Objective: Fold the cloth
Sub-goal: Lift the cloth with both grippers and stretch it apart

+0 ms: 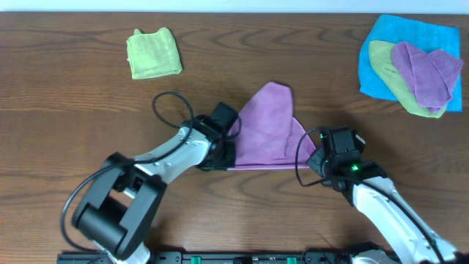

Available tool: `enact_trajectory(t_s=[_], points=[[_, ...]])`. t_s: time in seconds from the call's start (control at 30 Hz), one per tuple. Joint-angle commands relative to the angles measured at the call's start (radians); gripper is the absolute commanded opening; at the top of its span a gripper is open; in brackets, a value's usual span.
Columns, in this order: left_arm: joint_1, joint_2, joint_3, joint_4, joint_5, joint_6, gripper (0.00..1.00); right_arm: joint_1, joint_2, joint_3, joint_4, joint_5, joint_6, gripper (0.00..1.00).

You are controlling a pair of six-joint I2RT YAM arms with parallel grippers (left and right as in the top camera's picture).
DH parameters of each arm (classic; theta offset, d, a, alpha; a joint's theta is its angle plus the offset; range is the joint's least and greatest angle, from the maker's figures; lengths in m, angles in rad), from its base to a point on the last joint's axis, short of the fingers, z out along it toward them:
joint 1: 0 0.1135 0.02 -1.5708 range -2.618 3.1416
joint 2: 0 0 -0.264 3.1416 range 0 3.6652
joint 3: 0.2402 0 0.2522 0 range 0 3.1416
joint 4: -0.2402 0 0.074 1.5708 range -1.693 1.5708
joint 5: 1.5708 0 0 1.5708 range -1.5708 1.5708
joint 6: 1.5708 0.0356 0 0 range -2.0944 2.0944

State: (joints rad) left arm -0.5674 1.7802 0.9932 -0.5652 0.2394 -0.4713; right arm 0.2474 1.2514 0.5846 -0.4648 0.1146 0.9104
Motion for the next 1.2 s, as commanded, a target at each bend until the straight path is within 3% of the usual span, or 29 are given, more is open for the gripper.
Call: enact_trajectory(t_s=[0.0,0.2,0.4,0.67,0.93,1.17], points=[[0.054,-0.119,-0.014,-0.027,-0.109,0.013,0.07,-0.005,-0.080,0.081,0.000,0.027,-0.127,0.02],[0.104,-0.311,-0.006,-0.021,-0.107,-0.001,0.13,-0.004,-0.159,0.196,0.014,-0.039,-0.134,0.02],[0.105,-0.354,0.086,-0.033,-0.121,-0.002,0.14,-0.004,-0.161,0.301,0.053,-0.041,-0.203,0.02],[0.118,-0.354,0.322,-0.132,-0.338,0.121,0.20,-0.004,-0.161,0.365,0.177,-0.037,-0.292,0.02],[0.119,-0.319,0.344,-0.269,-0.318,0.139,0.20,-0.004,-0.161,0.365,-0.022,-0.037,-0.291,0.02],[0.116,-0.220,0.344,-0.391,-0.162,0.143,0.15,0.002,-0.161,0.365,-0.229,-0.036,-0.291,0.01]])
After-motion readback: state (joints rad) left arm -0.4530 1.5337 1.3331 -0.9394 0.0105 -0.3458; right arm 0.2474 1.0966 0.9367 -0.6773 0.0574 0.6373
